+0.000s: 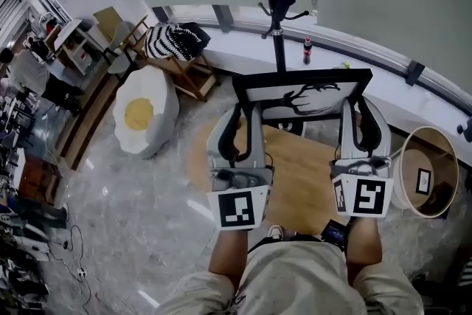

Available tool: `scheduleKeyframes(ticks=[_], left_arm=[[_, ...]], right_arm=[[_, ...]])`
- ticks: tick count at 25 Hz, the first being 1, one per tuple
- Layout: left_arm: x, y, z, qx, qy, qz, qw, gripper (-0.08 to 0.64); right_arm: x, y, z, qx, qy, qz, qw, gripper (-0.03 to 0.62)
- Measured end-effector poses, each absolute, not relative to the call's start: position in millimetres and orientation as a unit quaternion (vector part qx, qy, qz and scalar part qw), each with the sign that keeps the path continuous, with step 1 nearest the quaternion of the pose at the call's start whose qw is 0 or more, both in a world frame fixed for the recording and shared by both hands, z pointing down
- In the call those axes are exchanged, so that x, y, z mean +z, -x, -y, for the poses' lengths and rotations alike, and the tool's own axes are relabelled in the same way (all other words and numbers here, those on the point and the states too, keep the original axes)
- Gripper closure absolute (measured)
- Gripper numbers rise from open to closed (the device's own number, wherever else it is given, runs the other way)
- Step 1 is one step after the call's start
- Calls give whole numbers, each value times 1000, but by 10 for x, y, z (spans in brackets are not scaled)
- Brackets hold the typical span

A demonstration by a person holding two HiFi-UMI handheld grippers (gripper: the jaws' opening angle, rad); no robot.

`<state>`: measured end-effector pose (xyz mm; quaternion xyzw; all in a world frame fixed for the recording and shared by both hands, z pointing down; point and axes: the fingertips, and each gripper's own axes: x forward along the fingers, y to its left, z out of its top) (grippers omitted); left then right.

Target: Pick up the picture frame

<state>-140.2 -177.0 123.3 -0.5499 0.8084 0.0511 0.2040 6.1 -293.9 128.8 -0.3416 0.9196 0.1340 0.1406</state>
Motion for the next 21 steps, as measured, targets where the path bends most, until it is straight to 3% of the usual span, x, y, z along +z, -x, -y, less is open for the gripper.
scheduleKeyframes(ticks=[21], left_arm=[[1252, 1365, 1769, 38, 534, -822, 196, 480]], right_arm=[[1331, -34, 3012, 123, 316, -930, 140, 517]])
